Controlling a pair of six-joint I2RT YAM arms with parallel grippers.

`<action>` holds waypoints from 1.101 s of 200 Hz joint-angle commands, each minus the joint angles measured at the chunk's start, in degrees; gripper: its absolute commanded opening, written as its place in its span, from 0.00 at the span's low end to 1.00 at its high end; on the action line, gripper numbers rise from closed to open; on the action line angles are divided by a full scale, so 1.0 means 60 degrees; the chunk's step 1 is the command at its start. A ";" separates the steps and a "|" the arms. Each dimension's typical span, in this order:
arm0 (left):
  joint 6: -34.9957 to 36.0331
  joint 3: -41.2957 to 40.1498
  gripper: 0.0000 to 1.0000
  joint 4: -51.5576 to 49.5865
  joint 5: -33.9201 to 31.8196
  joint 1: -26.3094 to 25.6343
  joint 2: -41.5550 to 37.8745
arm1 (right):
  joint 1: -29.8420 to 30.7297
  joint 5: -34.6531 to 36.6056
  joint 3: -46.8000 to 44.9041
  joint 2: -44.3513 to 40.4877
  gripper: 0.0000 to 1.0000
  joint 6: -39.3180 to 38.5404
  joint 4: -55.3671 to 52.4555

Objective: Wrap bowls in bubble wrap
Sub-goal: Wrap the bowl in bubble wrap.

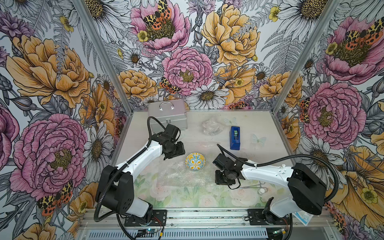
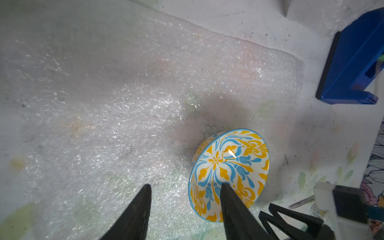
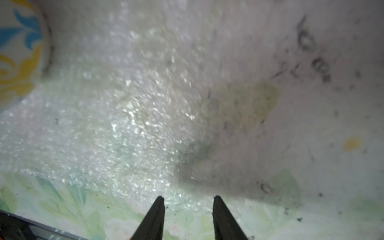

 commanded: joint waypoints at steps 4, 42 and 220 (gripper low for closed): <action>-0.0407 -0.0133 0.54 0.1108 0.0572 0.0144 -0.0451 | -0.0004 0.0547 0.0122 -0.0025 0.43 0.0647 -0.0986; -0.0365 -0.0104 0.53 0.1179 0.0355 0.0241 -0.0678 | -0.0044 0.0686 -0.0051 -0.0272 0.47 0.0746 -0.1318; 0.0174 -0.0900 0.58 0.2394 -0.0192 -0.2214 -0.2024 | -0.0883 -0.1196 0.3461 0.0166 0.00 -0.1142 0.0261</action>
